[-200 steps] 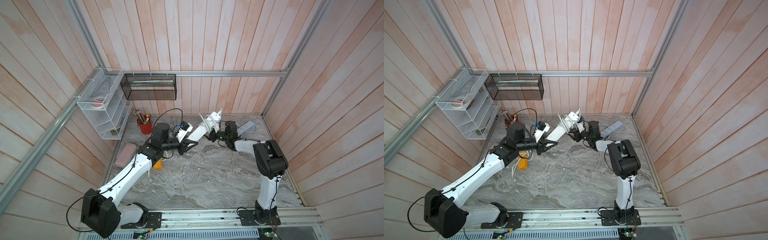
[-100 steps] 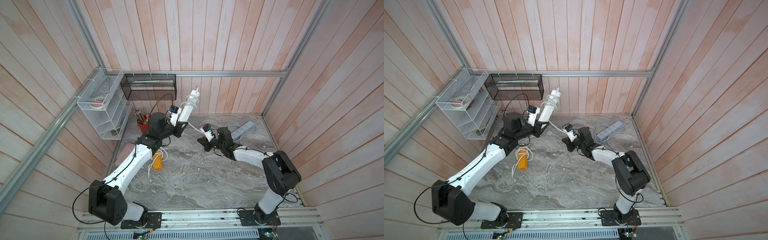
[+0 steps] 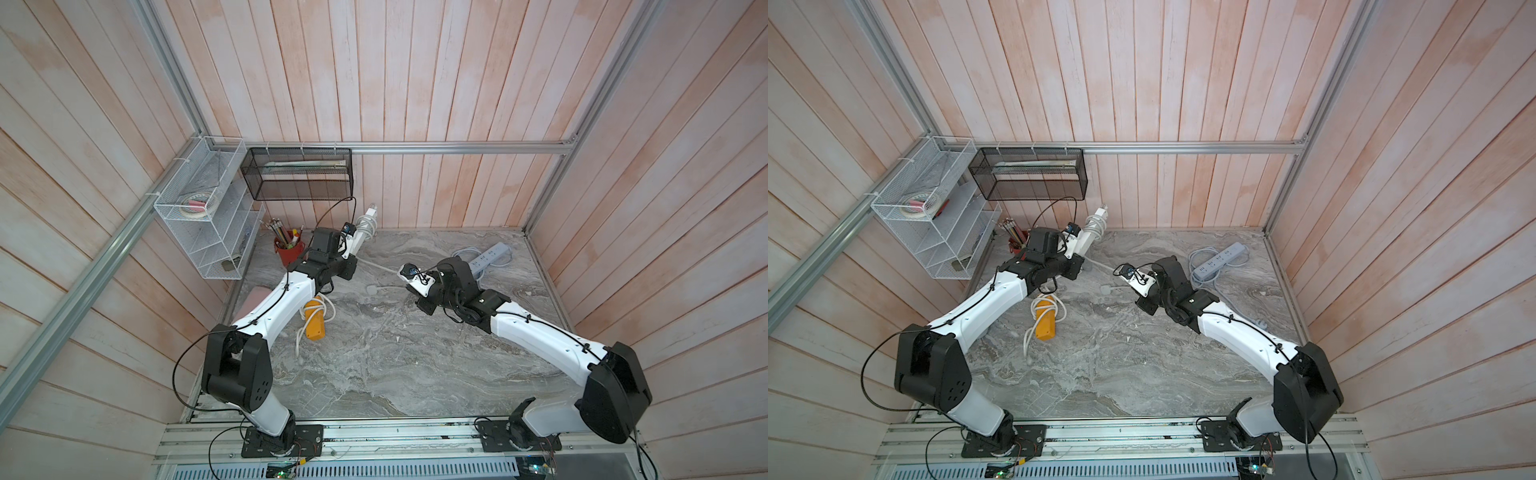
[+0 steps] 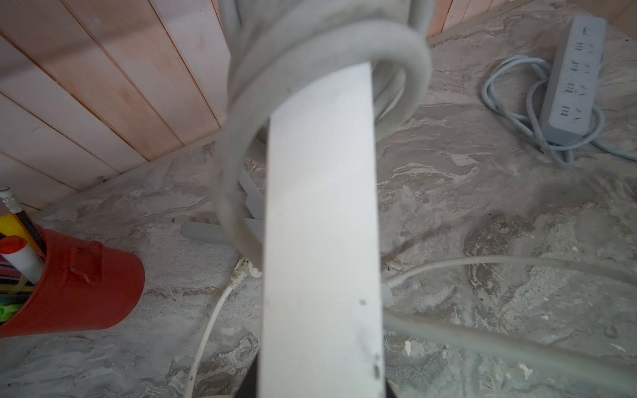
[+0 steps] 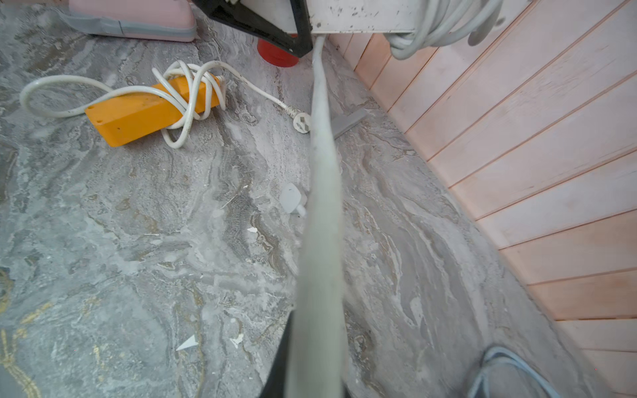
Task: Wrap the cord around the power strip
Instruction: Wrap the power cord around the power strip.
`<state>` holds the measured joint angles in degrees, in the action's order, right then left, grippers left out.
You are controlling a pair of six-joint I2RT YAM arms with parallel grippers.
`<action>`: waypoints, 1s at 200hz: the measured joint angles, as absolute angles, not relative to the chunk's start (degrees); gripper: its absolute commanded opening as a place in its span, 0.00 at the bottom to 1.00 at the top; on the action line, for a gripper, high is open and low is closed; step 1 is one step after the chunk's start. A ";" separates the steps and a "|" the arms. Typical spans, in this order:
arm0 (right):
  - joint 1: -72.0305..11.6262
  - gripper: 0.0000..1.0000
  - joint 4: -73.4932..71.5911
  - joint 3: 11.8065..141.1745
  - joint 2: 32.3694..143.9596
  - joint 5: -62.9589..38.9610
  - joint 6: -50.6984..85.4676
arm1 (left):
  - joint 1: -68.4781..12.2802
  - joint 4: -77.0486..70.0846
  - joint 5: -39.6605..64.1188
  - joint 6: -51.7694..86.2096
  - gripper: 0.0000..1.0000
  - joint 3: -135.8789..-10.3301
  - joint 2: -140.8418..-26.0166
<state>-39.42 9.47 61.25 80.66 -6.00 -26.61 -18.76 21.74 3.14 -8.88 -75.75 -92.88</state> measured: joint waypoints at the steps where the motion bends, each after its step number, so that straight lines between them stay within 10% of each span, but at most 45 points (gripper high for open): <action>1: -39.44 0.00 9.58 61.34 80.66 -5.87 -26.74 | -18.79 21.74 3.14 -8.88 0.00 -75.75 -92.88; 125: -32.71 0.00 14.52 84.20 90.91 -3.70 -40.14 | -36.60 32.49 17.65 -17.93 0.00 -64.86 -86.74; 173: -23.92 0.00 19.77 88.99 99.44 -24.16 -38.52 | -37.80 31.77 31.18 -18.81 0.00 -61.91 -81.14; 200: -21.78 0.23 14.66 87.24 102.45 -35.92 -32.75 | -37.04 29.04 37.28 -18.20 0.00 -59.94 -79.61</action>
<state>-21.78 14.66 87.24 102.45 -35.92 -32.75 -37.04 29.04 37.28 -18.20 -59.94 -79.61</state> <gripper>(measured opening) 0.163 0.284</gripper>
